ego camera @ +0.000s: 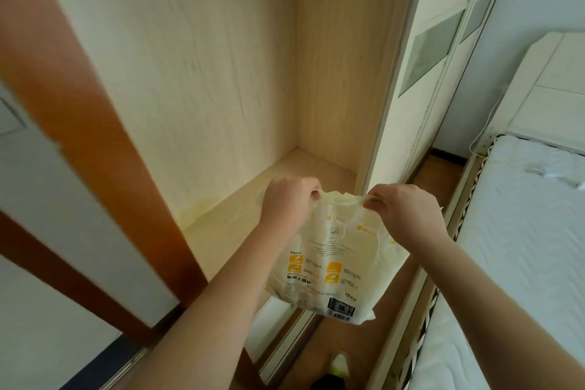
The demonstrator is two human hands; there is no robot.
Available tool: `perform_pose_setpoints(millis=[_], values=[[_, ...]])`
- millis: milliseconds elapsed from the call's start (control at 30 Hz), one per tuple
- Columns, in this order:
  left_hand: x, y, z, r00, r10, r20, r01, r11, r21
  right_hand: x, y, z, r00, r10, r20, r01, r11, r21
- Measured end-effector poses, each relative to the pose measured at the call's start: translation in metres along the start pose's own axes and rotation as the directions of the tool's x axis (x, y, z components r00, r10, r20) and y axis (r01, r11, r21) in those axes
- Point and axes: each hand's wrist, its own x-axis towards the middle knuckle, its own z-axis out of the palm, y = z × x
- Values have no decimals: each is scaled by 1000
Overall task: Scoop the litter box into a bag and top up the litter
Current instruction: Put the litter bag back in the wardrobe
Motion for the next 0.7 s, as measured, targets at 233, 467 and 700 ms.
perform_pose_setpoints(millis=[233,467,700], values=[[106,-15,41,965,27,259,-16,999,-43,75,52,46,999,17,33,-17,1000,17],[190,-44,80,898,-14,440,57,995,-85,155,81,84,997,-1,75,-6,996,92],[272,-91,102,935,12,355,3,999,-41,242,85,120,994,-29,105,14,989,147]])
